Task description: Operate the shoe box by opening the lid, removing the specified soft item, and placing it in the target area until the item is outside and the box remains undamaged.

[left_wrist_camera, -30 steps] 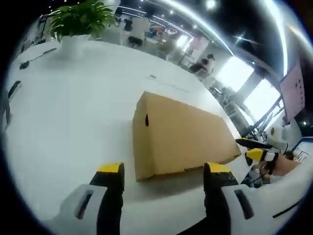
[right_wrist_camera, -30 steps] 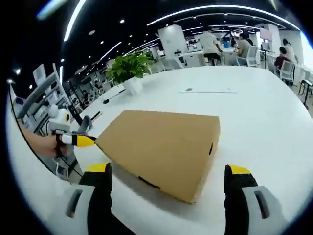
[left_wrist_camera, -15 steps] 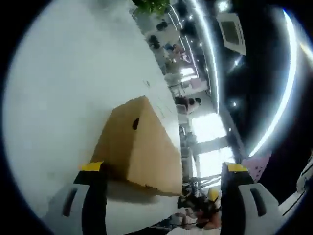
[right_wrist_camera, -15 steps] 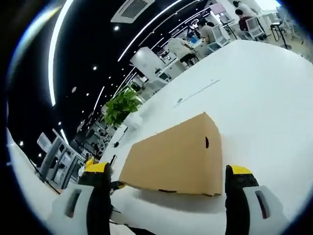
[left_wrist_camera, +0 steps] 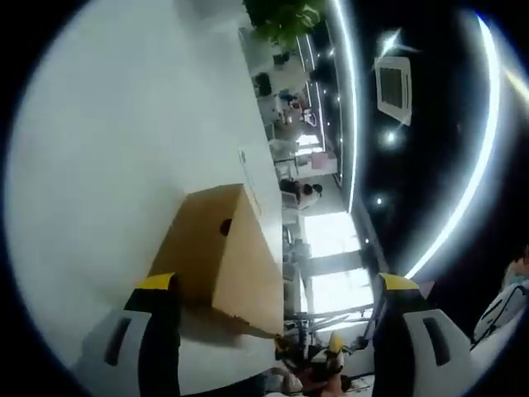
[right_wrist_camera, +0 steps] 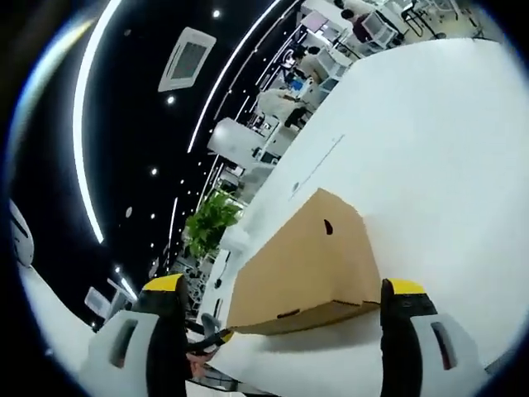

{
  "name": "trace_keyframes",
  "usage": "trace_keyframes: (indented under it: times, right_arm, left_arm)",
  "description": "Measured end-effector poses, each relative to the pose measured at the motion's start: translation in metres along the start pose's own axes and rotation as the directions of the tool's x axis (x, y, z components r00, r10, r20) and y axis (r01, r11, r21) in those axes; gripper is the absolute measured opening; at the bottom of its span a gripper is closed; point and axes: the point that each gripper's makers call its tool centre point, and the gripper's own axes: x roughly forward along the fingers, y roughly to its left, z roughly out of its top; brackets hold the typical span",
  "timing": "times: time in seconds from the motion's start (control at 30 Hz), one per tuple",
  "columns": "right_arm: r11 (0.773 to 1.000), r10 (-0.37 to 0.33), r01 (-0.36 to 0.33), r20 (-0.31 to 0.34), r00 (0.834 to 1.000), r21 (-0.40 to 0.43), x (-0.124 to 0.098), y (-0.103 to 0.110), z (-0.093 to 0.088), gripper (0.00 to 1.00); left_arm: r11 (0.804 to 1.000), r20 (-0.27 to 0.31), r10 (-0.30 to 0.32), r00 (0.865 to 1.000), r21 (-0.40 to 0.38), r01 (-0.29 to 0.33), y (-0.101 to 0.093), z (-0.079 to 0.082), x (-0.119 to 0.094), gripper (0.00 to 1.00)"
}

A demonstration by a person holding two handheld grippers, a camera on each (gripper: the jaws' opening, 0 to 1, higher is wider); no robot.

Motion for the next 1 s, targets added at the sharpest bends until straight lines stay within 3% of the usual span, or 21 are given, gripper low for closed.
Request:
trace_keyframes:
  times: [0.13, 0.3, 0.33, 0.47, 0.57, 0.6, 0.7, 0.73, 0.8, 0.83, 0.87, 0.93, 1.0]
  right_arm:
    - [1.0, -0.009, 0.009, 0.049, 0.999, -0.007, -0.002, -0.001, 0.006, 1.0]
    - [0.989, -0.022, 0.007, 0.101, 0.995, 0.147, -0.004, -0.008, 0.012, 0.95]
    - [0.982, -0.019, 0.0, 0.1, 0.995, 0.187, -0.006, -0.008, 0.01, 0.91]
    - [0.989, -0.046, 0.035, 0.082, 0.996, 0.141, -0.008, -0.014, 0.005, 0.9]
    - [0.982, -0.021, 0.005, 0.085, 0.996, 0.187, -0.008, -0.012, 0.001, 0.87]
    - [0.976, -0.018, -0.002, 0.087, 0.996, 0.217, -0.007, -0.011, -0.001, 0.84]
    - [0.974, -0.01, -0.008, 0.078, 0.997, 0.227, -0.006, -0.012, -0.008, 0.74]
    - [0.977, -0.015, 0.005, 0.047, 0.999, 0.215, -0.004, -0.011, -0.015, 0.71]
    - [0.982, -0.003, 0.005, -0.008, 1.0, 0.191, -0.004, -0.009, -0.025, 0.56]
    - [0.983, 0.0, 0.0, -0.002, 1.0, 0.183, -0.003, -0.008, -0.025, 0.53]
    - [0.982, 0.007, -0.007, 0.003, 1.0, 0.186, -0.002, -0.006, -0.026, 0.55]
    - [0.972, 0.025, -0.025, 0.002, 1.0, 0.233, -0.001, -0.006, -0.029, 0.57]
    - [0.969, 0.034, -0.036, 0.014, 0.999, 0.244, -0.001, -0.008, -0.028, 0.57]
  left_arm:
    - [1.0, -0.024, 0.028, 0.999, 0.003, -0.028, 0.009, -0.007, 0.0, 1.0]
    - [0.999, -0.093, 0.039, 0.995, -0.009, -0.04, 0.008, -0.023, 0.001, 1.0]
    - [0.997, -0.124, 0.07, 0.99, -0.033, -0.074, 0.013, -0.03, 0.0, 1.0]
    - [0.994, -0.113, 0.093, 0.989, -0.051, -0.099, 0.019, -0.035, 0.003, 0.98]
    - [0.995, -0.146, 0.095, 0.985, -0.019, -0.099, 0.02, -0.037, 0.0, 0.83]
    - [0.996, -0.152, 0.091, 0.984, -0.002, -0.092, 0.02, -0.038, 0.0, 0.84]
    - [0.993, -0.166, 0.119, 0.979, 0.001, -0.121, 0.029, -0.037, -0.002, 0.84]
    - [0.993, -0.161, 0.117, 0.98, -0.007, -0.119, 0.035, -0.034, -0.004, 0.82]
    - [0.992, -0.161, 0.068, 0.985, -0.093, -0.084, 0.029, -0.035, -0.006, 0.73]
    - [0.993, -0.175, 0.058, 0.983, -0.087, -0.074, 0.031, -0.037, -0.008, 0.67]
    - [0.994, -0.183, 0.087, 0.979, -0.052, -0.098, 0.037, -0.039, -0.008, 0.67]
    - [0.995, -0.207, 0.087, 0.974, -0.034, -0.097, 0.037, -0.043, -0.009, 0.7]
    - [0.996, -0.192, 0.072, 0.979, -0.033, -0.079, 0.028, -0.048, -0.007, 0.68]
